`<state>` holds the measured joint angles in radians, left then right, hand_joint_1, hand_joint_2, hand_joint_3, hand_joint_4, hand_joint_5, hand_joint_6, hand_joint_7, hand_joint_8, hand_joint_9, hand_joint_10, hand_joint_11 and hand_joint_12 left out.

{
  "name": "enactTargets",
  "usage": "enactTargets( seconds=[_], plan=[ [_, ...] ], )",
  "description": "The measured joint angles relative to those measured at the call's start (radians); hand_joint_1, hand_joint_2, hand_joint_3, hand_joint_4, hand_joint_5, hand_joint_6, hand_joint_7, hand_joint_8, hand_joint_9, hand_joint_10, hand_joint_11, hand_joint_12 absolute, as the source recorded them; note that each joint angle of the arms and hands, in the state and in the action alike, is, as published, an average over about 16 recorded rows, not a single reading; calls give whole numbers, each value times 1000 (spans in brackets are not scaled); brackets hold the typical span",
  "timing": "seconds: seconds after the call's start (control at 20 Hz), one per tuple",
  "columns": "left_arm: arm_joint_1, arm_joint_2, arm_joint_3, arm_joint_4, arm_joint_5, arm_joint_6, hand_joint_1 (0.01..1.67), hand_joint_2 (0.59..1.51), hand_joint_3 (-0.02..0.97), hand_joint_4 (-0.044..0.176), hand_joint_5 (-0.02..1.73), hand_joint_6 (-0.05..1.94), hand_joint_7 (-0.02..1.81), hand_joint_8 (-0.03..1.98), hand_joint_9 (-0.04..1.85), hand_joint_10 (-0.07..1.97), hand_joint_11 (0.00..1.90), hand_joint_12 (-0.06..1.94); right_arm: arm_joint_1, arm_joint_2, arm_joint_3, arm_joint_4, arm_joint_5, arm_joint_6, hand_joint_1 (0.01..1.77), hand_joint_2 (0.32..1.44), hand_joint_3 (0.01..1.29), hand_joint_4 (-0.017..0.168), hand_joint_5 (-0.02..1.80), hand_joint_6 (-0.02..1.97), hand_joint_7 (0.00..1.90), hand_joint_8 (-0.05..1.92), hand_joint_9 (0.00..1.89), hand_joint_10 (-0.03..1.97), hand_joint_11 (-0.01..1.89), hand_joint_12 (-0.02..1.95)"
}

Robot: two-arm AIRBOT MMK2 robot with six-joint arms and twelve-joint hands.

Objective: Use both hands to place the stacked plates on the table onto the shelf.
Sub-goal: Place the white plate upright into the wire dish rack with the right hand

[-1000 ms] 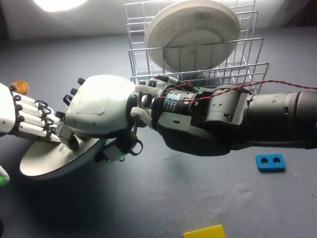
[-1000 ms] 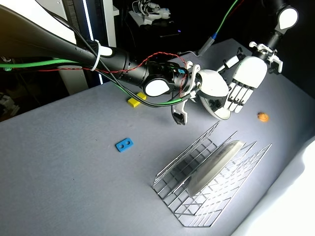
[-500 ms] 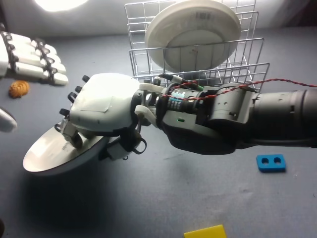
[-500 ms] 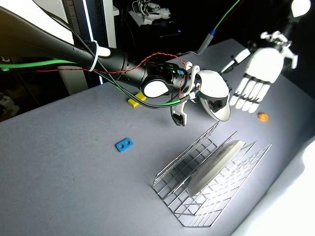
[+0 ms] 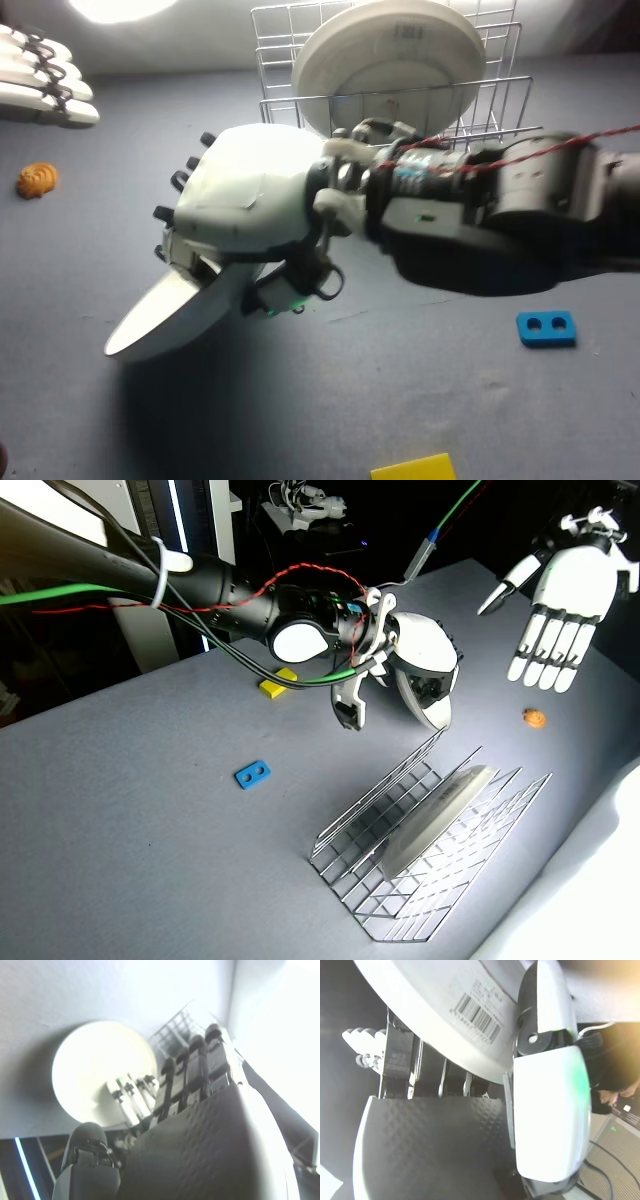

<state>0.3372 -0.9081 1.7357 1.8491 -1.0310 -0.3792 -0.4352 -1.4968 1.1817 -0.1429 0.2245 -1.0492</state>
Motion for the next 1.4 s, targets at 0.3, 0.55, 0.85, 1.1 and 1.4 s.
enactTargets(
  seconds=[0.3, 0.55, 0.85, 1.1, 1.4],
  plan=[
    [-63, 24, -5, 34, 0, -26, 17, 1150, 13, 5, 70, 4, 50, -5, 28, 13, 21, 10, 81, 126, -133, 1, -49, -12, 1228, 962, 9, 4, 973, 847, 1120, 670, 1268, 118, 919, 898],
    [-93, 31, -10, 56, 0, -47, 17, 1150, 14, 5, 74, 3, 56, -4, 29, 13, 21, 10, 164, 220, -220, 4, -79, -19, 1249, 970, 9, 3, 988, 916, 1136, 723, 1253, 151, 911, 921],
    [-99, 33, -15, 68, -1, -61, 16, 1150, 13, 5, 78, 4, 57, -4, 29, 13, 18, 11, 252, 306, -278, 77, -107, -54, 1259, 972, 10, 3, 993, 910, 1145, 715, 1265, 105, 920, 922],
    [-93, 33, -15, 69, -1, -71, 16, 1150, 14, 5, 86, 3, 63, -5, 37, 13, 14, 11, 304, 366, -294, 189, -128, -87, 1260, 971, 10, 3, 997, 886, 1152, 706, 1302, 59, 932, 911],
    [-87, 33, -15, 69, 0, -82, 16, 1151, 13, 5, 89, 4, 64, -6, 40, 13, 15, 11, 333, 417, -297, 344, -149, -123, 1266, 970, 10, 3, 1000, 868, 1154, 691, 1291, 147, 944, 899]
  ],
)
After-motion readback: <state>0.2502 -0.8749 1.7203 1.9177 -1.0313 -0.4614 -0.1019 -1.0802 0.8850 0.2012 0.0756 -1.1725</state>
